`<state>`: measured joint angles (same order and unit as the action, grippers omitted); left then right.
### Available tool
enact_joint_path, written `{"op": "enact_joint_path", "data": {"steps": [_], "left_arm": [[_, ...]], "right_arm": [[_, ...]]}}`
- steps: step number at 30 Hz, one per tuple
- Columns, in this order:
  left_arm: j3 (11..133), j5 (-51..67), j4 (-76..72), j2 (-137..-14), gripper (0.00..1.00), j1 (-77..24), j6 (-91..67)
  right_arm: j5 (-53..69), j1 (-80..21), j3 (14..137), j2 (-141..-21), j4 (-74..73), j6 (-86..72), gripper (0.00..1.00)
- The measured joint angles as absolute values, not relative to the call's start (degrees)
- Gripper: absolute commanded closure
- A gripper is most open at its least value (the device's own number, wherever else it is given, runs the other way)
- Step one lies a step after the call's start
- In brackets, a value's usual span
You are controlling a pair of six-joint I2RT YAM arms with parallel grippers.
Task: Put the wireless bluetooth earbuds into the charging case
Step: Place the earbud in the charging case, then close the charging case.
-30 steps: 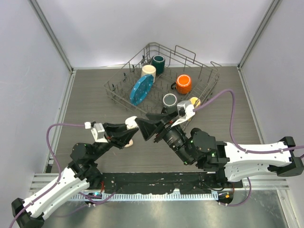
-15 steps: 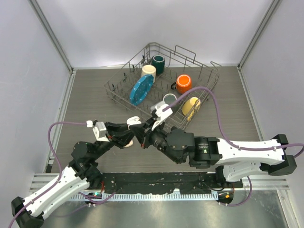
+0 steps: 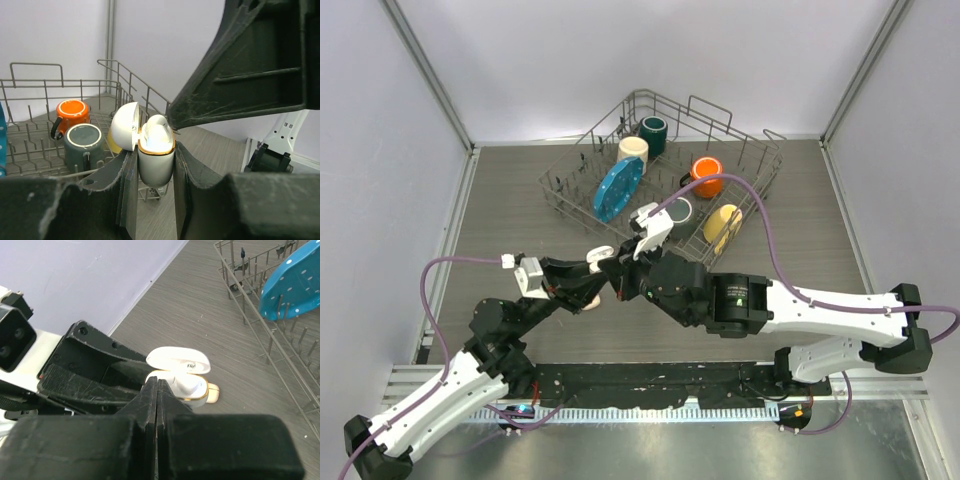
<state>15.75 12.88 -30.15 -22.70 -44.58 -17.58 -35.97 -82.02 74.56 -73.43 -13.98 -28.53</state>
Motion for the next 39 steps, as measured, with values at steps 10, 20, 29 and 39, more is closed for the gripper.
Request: {"op": "enact_joint_path", "data": {"steps": [10,20,29,39], "left_arm": [[15.75,13.30,-30.20,-22.70,1.00,-44.51,-17.58],[15.75,13.32,-30.17,-22.70,1.00,-44.51,-17.61],[15.75,16.95,-30.13,-22.85,1.00,-44.51,-18.48],[18.68,26.55,-29.98,-27.31,1.00,-44.51,-19.75]], "right_arm": [[-31.35,-78.89,74.56,-73.45,-14.13,-30.26,0.97],[-30.87,-78.91,73.49,-70.52,-12.08,-29.23,0.55],[-37.60,-75.61,71.94,-64.38,-12.84,-34.00,0.35],[-28.05,-66.59,70.19,-65.69,-17.72,-40.03,0.31]]}}
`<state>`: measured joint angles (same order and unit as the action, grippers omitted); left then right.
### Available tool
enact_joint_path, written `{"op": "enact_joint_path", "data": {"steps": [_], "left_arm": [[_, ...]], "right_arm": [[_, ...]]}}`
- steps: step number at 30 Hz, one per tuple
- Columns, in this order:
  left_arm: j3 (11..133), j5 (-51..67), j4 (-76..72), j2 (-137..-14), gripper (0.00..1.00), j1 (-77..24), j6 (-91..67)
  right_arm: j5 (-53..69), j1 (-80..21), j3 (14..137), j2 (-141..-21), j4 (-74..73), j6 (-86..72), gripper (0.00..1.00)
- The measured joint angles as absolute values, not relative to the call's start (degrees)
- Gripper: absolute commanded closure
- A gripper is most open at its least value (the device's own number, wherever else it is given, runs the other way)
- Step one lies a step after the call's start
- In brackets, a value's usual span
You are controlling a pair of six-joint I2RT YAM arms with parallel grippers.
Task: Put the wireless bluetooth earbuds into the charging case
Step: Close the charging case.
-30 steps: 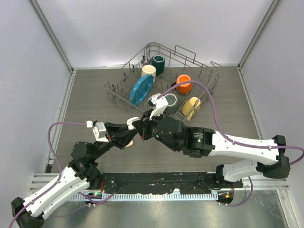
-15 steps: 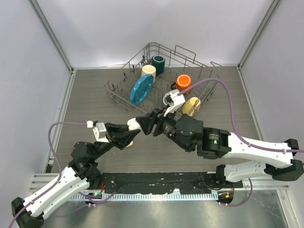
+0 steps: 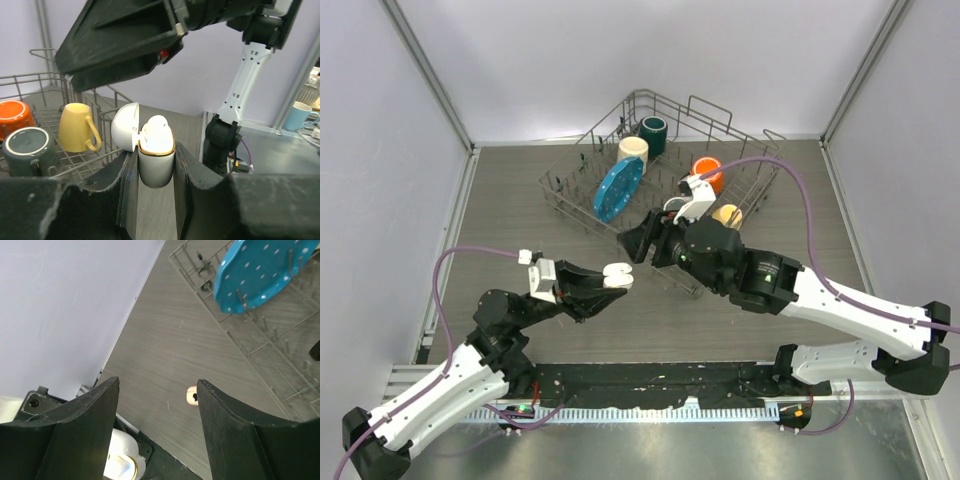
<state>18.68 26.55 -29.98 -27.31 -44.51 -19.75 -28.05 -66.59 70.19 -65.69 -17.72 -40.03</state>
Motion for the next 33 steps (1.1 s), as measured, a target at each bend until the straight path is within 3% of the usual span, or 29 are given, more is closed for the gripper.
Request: {"op": "enact_joint_path", "data": {"steps": [17,33], "left_arm": [[19.59,31.00,-30.06,-28.93,1.00,-44.51,-19.42],[18.94,23.03,-27.00,-24.75,1.00,-44.93,-19.73]], "right_arm": [[-16.64,-66.24,71.94,-71.13,-20.16,-40.05,0.30],[-10.94,-65.87,67.29,-66.92,-17.56,-40.82,0.30]]}}
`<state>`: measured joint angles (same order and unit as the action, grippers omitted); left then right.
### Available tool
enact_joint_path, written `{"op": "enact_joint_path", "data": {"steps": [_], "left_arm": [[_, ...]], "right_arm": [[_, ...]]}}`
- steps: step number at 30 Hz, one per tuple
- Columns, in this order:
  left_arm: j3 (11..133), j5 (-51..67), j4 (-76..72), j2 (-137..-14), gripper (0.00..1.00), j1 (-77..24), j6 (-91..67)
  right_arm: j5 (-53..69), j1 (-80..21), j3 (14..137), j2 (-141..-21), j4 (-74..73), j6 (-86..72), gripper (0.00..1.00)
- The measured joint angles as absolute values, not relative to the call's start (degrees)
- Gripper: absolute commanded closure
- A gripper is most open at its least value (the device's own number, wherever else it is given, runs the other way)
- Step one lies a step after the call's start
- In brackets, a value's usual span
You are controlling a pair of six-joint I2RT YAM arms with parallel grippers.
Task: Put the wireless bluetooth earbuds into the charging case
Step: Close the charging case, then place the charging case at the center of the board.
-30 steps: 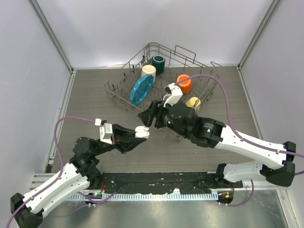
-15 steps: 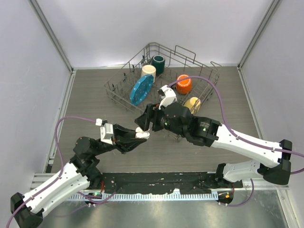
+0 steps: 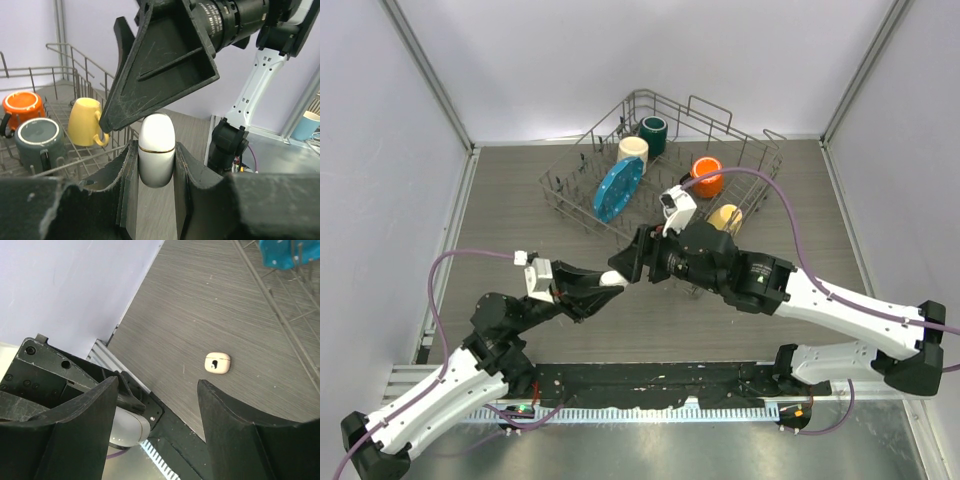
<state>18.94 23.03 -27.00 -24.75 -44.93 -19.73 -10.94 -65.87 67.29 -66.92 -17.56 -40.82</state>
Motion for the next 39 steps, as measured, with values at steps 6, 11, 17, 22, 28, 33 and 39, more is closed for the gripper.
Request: {"op": "enact_joint_path", "data": {"steps": [6,11,17,22,28,33,39], "left_arm": [[19.73,17.43,-20.14,-24.21,1.00,-44.86,-22.76],[22.92,12.38,-7.77,-24.40,1.00,-44.77,-29.61],[23.33,8.88,2.44,-29.50,1.00,-44.71,-38.70],[19.09,5.52,3.03,-34.20,1.00,-44.71,-44.82],[18.46,4.12,1.21,-43.62,1.00,-44.71,-47.92],[16.36,4.47,-6.94,-50.54,1.00,-44.69,-51.24],[13.74,4.78,-12.99,-57.89,1.00,-44.66,-54.30]], "right_arm": [[-19.66,-65.89,62.19,-60.82,-19.33,-43.13,0.30],[-29.52,-65.91,57.28,-48.88,-19.79,-44.58,0.30],[-38.50,-65.89,56.69,-40.27,-21.30,-45.21,0.30],[-41.80,-65.91,56.23,-39.11,-23.16,-45.76,0.30],[-43.70,-65.91,55.29,-38.72,-25.71,-46.94,0.30],[-44.38,-65.91,55.29,-38.48,-26.00,-46.89,0.30],[-44.49,-65.91,55.24,-38.11,-28.40,-48.07,0.30]]}}
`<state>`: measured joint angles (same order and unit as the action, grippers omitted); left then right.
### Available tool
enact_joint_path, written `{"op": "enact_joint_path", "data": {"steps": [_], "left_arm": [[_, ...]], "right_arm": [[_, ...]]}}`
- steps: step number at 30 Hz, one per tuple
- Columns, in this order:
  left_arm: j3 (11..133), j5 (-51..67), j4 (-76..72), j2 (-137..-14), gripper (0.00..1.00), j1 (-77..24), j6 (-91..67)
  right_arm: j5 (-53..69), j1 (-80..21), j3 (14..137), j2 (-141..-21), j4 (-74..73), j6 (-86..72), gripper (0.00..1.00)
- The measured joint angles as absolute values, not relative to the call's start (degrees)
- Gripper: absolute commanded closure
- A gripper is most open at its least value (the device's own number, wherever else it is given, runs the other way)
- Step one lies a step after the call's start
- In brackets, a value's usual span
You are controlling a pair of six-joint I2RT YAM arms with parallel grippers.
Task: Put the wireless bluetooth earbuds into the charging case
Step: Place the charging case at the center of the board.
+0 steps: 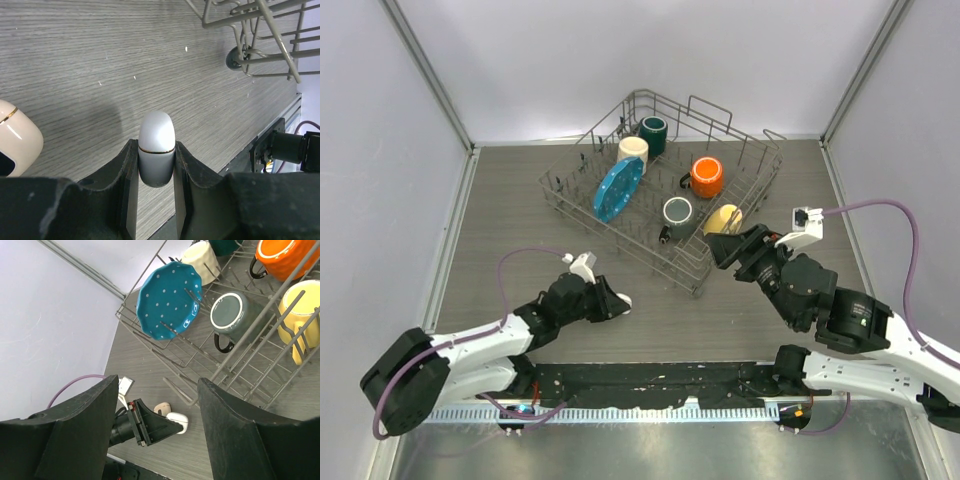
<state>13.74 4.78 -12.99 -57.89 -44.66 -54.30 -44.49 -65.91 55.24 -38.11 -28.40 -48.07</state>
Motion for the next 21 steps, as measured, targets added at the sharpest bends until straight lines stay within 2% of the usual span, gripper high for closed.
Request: {"op": "enact_joint_path", "data": {"steps": [5,13,15,16,20,21], "left_arm": [[13.98,4.75,-16.10,-62.48,0.99,-44.64,-55.37],[16.12,5.08,-18.72,-70.50,0.89,-44.64,-57.21],[16.97,5.56,-18.76,-72.31,0.85,-44.64,-57.65],[17.47,5.82,-18.76,-73.17,0.78,-44.64,-57.89],[18.33,6.13,-18.98,-74.56,0.73,-44.64,-58.39],[18.39,6.11,-18.87,-74.56,0.68,-44.64,-58.41]], "right_arm": [[-44.42,-65.93,54.30,-37.06,-29.43,-49.60,0.30],[-44.51,-65.93,53.12,-35.68,-31.42,-50.78,0.30],[-44.62,-65.93,52.84,-35.48,-31.66,-50.83,0.30],[-44.69,-65.93,52.77,-35.51,-31.81,-50.83,0.30],[-44.77,-65.93,52.69,-35.55,-31.86,-50.83,0.30],[-44.80,-65.93,52.69,-35.55,-31.88,-50.83,0.30]]}}
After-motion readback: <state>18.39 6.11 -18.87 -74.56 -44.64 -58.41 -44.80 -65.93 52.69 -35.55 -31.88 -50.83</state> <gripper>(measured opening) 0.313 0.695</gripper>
